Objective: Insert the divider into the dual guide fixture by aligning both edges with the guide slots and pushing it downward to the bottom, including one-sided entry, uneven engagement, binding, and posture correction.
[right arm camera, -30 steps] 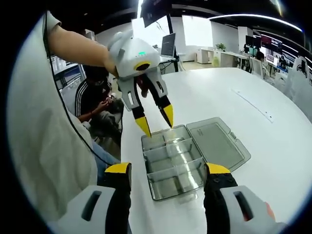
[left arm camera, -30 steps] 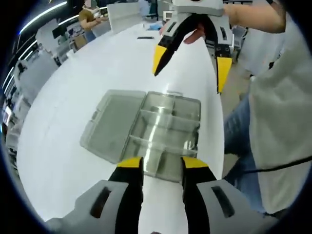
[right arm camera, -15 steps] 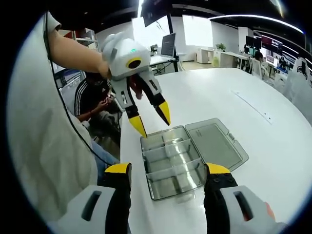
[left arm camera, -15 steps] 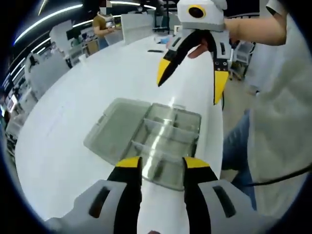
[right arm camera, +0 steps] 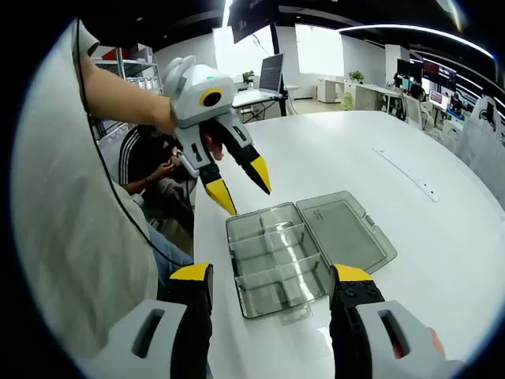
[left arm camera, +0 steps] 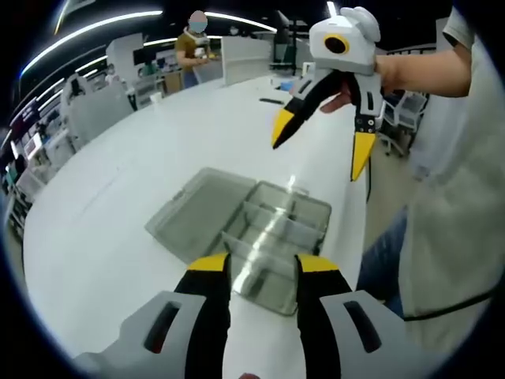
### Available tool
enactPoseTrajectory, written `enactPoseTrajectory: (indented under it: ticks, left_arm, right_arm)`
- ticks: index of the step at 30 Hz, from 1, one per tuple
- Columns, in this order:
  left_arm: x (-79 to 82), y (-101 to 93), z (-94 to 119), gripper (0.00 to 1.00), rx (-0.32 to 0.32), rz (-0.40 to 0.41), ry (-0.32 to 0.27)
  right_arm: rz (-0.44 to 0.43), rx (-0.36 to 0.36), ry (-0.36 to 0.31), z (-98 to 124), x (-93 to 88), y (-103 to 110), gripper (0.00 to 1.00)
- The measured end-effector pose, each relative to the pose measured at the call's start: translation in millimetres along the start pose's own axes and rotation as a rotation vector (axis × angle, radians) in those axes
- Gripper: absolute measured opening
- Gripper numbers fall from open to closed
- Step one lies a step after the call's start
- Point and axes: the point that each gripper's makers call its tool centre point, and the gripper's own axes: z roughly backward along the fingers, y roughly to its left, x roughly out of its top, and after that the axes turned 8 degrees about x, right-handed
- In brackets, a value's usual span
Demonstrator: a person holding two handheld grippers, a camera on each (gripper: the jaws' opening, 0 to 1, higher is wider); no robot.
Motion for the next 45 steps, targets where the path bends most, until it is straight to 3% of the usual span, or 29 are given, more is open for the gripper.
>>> enactPoseTrajectory:
  ticks: [14, 45]
  left_arm:
    - [3.1, -7.6, 4, 0.32, 0.019, 0.061, -0.053]
    - [9.0, -14.0, 1, 0.4, 0.026, 0.109, -0.094]
  right_arm:
    - [0.002, -0.007, 0.008, 6, -3.7, 2, 0.57]
    - [-0.031, -0.041, 0.018, 24, -25.7, -2, 0.56]
